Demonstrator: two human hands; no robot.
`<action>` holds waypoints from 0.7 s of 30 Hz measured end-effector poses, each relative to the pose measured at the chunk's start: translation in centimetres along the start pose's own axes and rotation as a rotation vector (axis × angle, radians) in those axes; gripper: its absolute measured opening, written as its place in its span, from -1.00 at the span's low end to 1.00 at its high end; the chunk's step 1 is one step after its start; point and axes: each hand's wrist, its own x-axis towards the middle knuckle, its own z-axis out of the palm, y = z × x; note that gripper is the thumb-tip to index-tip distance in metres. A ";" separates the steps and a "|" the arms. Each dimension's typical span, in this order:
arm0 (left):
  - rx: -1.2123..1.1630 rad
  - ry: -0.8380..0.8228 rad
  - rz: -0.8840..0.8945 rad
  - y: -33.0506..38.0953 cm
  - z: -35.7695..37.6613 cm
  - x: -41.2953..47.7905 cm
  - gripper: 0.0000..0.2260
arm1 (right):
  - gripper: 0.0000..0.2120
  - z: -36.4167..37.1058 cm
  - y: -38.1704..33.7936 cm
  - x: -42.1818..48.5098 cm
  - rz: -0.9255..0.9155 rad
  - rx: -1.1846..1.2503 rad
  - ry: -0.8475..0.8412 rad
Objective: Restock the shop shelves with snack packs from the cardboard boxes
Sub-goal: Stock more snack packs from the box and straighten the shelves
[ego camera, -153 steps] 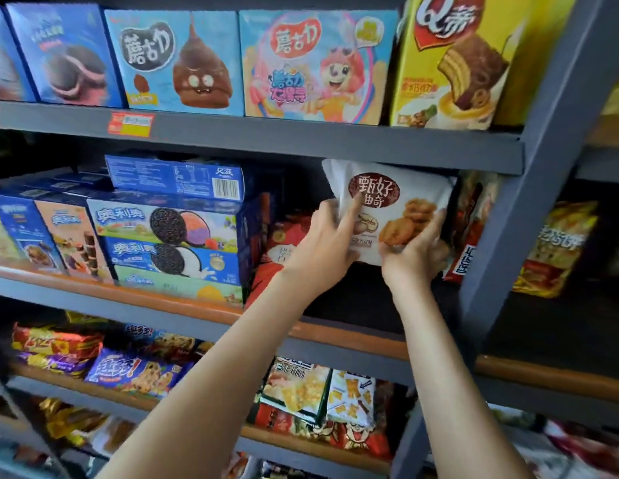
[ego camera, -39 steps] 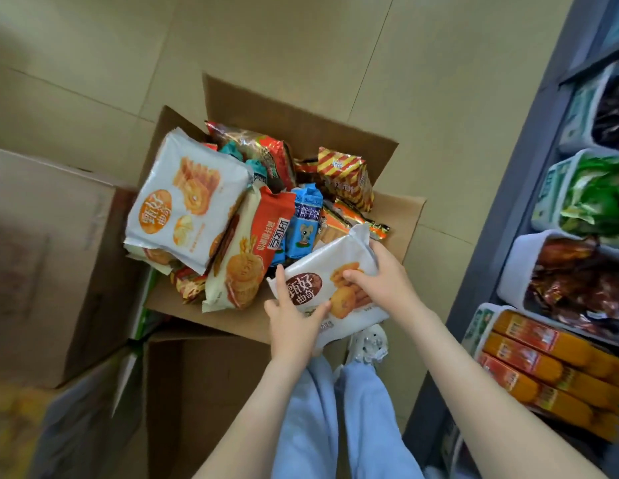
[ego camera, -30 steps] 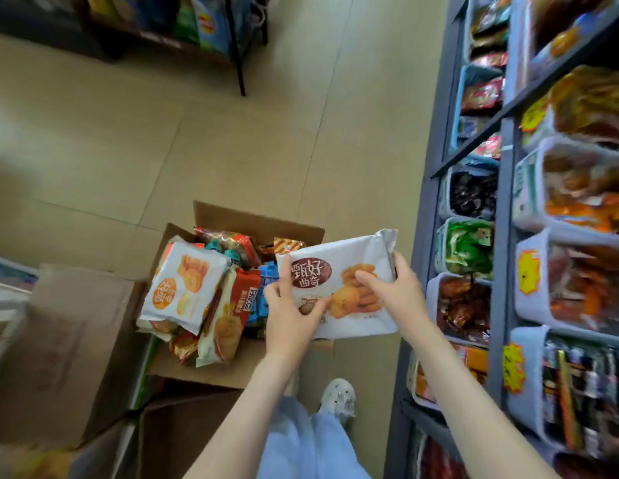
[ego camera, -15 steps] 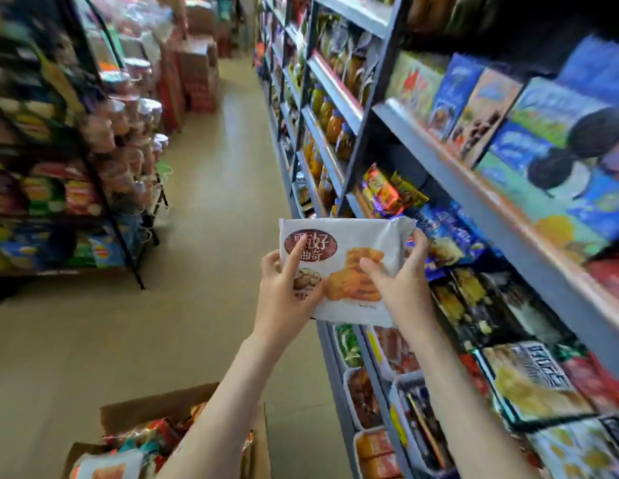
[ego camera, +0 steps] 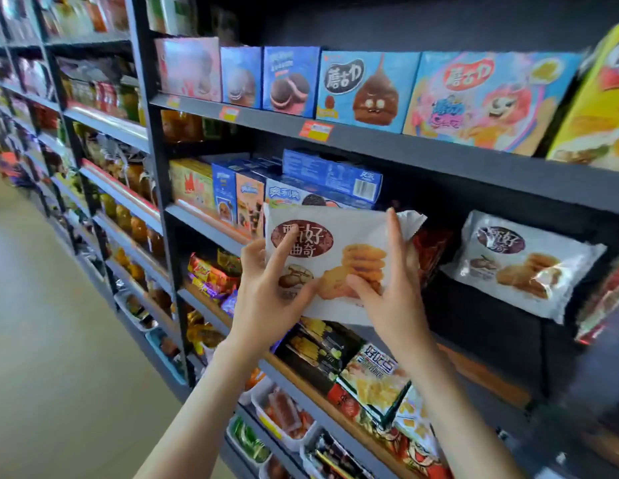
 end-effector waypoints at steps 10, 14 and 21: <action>-0.364 -0.223 0.124 5.9 7.7 4.3 -0.43 | -0.07 -7.6 2.9 0.3 0.264 -0.148 0.316; -0.388 -0.355 0.203 7.6 10.5 5.8 -0.33 | -0.06 -8.6 3.9 1.1 0.369 -0.256 0.471; -0.235 -0.496 0.357 9.8 16.6 6.6 -0.25 | -0.41 -9.2 6.7 1.5 0.470 -0.344 0.817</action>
